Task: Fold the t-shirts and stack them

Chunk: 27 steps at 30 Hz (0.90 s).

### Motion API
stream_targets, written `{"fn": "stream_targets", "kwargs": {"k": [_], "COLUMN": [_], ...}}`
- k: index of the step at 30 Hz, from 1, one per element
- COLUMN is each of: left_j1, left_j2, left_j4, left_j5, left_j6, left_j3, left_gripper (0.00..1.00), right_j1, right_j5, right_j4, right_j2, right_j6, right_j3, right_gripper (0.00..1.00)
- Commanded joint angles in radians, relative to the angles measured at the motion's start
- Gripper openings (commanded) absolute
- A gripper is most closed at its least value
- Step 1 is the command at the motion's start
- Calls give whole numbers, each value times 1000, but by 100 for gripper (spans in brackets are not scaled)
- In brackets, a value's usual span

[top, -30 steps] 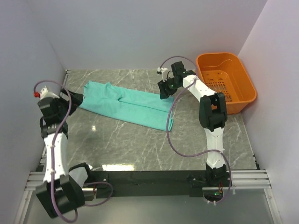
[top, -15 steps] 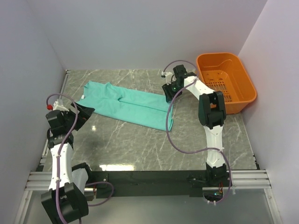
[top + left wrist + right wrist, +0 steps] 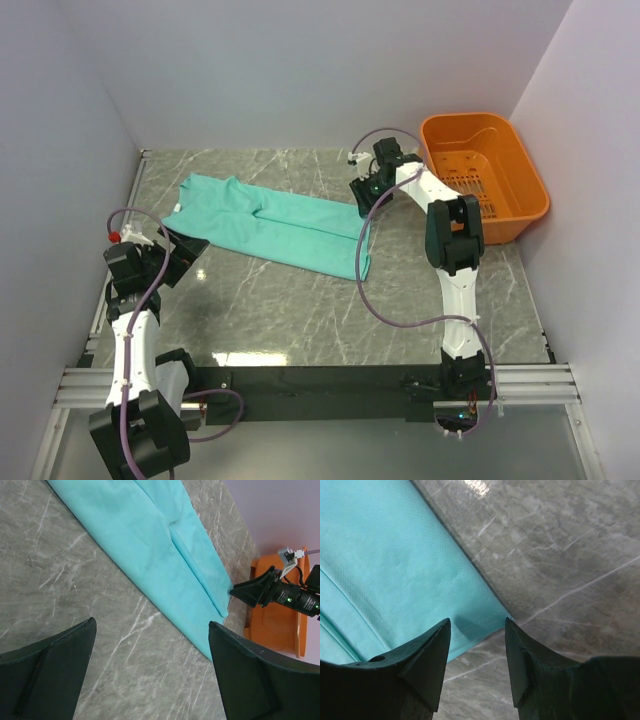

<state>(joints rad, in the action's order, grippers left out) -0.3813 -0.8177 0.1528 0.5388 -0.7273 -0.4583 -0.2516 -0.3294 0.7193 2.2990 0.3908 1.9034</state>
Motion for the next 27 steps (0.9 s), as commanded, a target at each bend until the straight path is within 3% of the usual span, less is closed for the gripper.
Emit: {"fn": "stream_targets", "kwargs": {"k": [1, 10, 11, 19, 27], "left_j1": [-2, -2, -2, 1, 2], "left_j2": [12, 3, -1, -24, -23], "left_j4": [-48, -67, -68, -76, -50], "left_j5": [30, 53, 56, 89, 86], "left_j6": [-9, -14, -15, -27, -35], "left_j3": [1, 9, 10, 15, 9], "left_gripper": [99, 99, 99, 98, 97], "right_j1": [11, 21, 21, 23, 31], "right_j5": [16, -25, -36, -46, -36], "right_j4": [-20, 11, 28, 94, 55], "right_j2": [14, 45, 51, 70, 14], "right_j6": [20, 36, 37, 52, 30], "right_j3": [59, 92, 100, 125, 57], "right_gripper": [55, 55, 51, 47, 8]}}
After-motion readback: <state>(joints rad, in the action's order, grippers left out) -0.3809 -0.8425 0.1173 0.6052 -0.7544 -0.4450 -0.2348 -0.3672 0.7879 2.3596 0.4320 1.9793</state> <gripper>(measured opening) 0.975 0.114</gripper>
